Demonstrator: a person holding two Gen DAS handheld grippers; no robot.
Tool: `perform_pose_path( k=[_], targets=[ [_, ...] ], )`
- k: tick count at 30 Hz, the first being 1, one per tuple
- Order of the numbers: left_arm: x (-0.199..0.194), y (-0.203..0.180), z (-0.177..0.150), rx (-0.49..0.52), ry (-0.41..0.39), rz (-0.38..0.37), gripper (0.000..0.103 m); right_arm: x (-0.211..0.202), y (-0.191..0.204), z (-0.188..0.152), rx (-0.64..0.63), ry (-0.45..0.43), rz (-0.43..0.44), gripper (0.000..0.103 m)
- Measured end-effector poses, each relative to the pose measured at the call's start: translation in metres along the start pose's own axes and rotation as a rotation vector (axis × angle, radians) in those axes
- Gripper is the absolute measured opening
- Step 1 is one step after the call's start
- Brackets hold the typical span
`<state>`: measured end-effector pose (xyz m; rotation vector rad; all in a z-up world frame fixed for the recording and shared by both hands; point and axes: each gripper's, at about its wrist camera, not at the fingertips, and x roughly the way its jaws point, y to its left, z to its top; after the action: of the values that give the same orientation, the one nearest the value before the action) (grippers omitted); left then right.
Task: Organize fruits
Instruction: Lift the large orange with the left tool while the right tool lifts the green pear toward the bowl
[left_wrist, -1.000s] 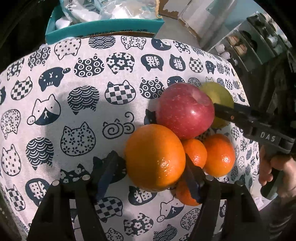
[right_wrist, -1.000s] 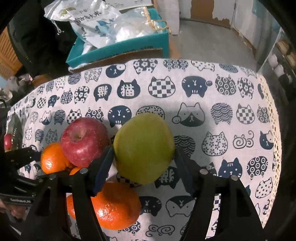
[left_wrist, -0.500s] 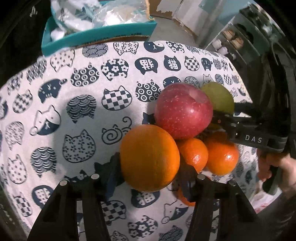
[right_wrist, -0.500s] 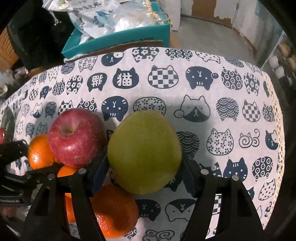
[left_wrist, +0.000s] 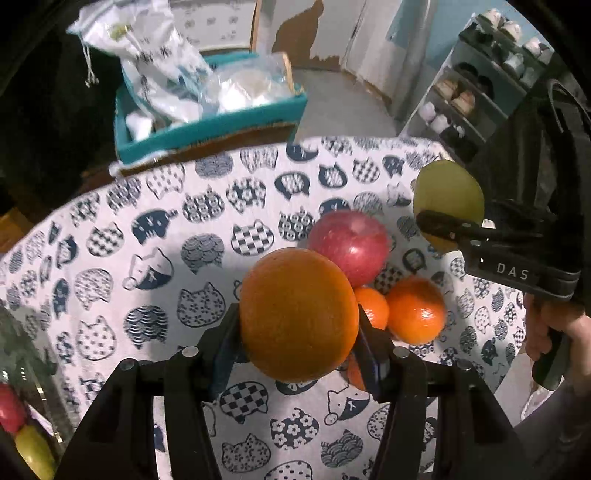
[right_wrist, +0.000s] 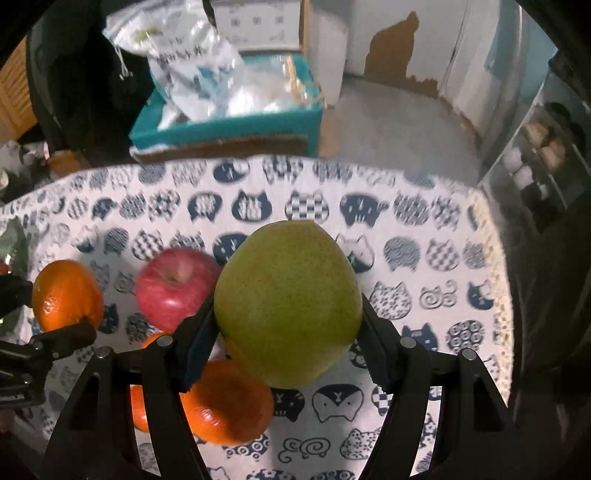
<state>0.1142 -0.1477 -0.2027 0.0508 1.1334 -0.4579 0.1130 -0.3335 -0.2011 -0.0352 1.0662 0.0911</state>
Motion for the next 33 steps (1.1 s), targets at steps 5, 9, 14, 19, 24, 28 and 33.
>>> perform_pose_path(
  k=[5,9,14,19,24,28,33],
  targets=[
    [-0.034,-0.006,0.001,0.025,-0.071,0.025,0.058,-0.035,0.009,0.008,-0.006,-0.072,0.001,0.070],
    [-0.062,-0.015,0.001,0.051,-0.133,0.039,0.058,-0.060,0.017,0.012,-0.012,-0.123,0.010,0.070],
    [-0.089,-0.019,0.000,0.051,-0.173,0.028,0.058,-0.095,0.027,0.017,-0.024,-0.190,0.030,0.070],
    [-0.113,-0.018,-0.003,0.042,-0.199,0.013,0.058,-0.122,0.037,0.020,-0.040,-0.240,0.048,0.070],
    [-0.135,-0.012,-0.006,0.020,-0.231,0.004,0.058,-0.146,0.049,0.024,-0.054,-0.285,0.074,0.070],
    [-0.153,-0.006,-0.006,0.009,-0.261,0.008,0.058,-0.161,0.059,0.026,-0.061,-0.312,0.097,0.070],
    [-0.173,-0.002,-0.010,0.018,-0.297,0.036,0.058,-0.176,0.072,0.030,-0.072,-0.339,0.129,0.070]
  ],
)
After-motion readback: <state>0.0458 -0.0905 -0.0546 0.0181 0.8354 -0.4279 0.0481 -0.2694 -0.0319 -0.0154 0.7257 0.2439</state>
